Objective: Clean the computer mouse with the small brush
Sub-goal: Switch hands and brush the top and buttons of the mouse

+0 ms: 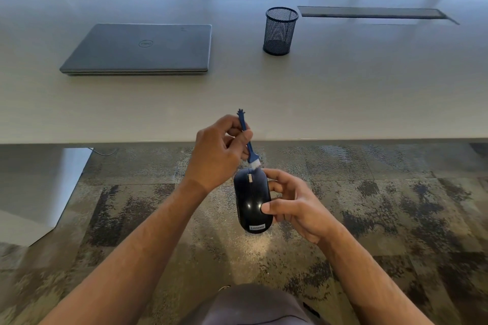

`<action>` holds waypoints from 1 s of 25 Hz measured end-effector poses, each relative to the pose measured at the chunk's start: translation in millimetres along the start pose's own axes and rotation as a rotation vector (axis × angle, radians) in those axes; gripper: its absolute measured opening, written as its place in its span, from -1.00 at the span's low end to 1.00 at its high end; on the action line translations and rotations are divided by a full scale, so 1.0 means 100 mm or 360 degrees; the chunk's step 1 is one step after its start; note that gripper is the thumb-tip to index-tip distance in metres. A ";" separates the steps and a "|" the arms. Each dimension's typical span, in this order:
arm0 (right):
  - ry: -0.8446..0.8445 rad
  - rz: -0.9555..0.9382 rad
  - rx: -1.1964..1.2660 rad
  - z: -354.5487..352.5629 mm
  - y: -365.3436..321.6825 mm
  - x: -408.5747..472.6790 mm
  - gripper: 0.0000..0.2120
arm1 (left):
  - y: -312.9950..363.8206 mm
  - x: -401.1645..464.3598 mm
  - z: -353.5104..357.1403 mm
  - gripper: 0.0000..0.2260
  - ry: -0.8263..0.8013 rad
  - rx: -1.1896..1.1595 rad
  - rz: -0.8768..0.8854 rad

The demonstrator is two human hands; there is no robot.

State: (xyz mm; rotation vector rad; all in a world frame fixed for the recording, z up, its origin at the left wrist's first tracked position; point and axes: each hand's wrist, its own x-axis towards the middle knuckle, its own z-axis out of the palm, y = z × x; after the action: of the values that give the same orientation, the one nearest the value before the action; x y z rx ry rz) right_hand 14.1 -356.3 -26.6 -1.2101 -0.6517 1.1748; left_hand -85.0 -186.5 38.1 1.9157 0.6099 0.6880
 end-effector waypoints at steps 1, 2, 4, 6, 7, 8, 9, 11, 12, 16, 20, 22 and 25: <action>0.0013 0.0005 0.0007 0.00 0.00 0.00 -0.39 | 0.01 0.01 -0.02 -0.93 0.0031 -0.0023 -0.0002; 0.0014 0.0004 0.0023 0.00 0.00 0.00 -0.40 | 0.01 0.00 -0.03 -0.92 0.0025 -0.0085 0.0005; -0.0008 -0.0003 0.0070 0.01 0.00 0.01 -0.42 | 0.03 -0.04 -0.02 -0.90 -0.0088 -0.0214 0.0042; -0.0024 -0.0007 0.0075 0.02 -0.01 0.02 -0.40 | 0.02 -0.08 0.00 -0.87 -0.0164 -0.0210 0.0058; -0.0018 -0.0006 0.0061 0.02 0.00 0.02 -0.38 | 0.00 -0.09 0.00 -0.87 -0.0139 -0.0178 0.0042; -0.0011 -0.0008 0.0047 0.01 0.01 0.02 -0.37 | -0.03 -0.08 -0.02 -0.87 -0.0079 -0.0144 0.0014; -0.0006 -0.0010 0.0039 0.01 0.03 0.02 -0.37 | -0.06 -0.06 -0.04 -0.88 -0.0007 -0.0113 -0.0021; -0.0007 -0.0003 0.0052 -0.01 0.05 0.02 -0.36 | -0.14 -0.03 -0.11 -0.88 0.0115 -0.0083 -0.0090; -0.0004 0.0006 0.0066 -0.02 0.05 0.01 -0.35 | -0.17 -0.03 -0.14 -0.88 0.0163 -0.0106 -0.0119; 0.0004 0.0027 0.0119 -0.06 0.01 0.03 -0.33 | -0.22 -0.11 -0.18 -0.91 0.0144 -0.0466 -0.0079; -0.0023 0.0020 0.0166 -0.06 -0.03 0.05 -0.33 | -0.25 -0.16 -0.11 -0.87 0.0042 -0.0503 0.0023; -0.0031 0.0011 0.0205 -0.07 -0.04 0.05 -0.35 | -0.29 -0.12 -0.14 -0.88 0.0193 -0.0450 -0.0043; -0.0010 0.0007 0.0213 -0.10 -0.05 0.04 -0.35 | -0.35 -0.07 -0.22 -0.89 0.0359 -0.0444 -0.0145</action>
State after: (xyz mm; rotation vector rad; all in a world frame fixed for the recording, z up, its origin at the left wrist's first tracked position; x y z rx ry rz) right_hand 26.1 -356.0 -25.5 -1.0957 -0.5660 1.2068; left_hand -109.5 -164.0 12.8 1.5556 0.6974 0.8890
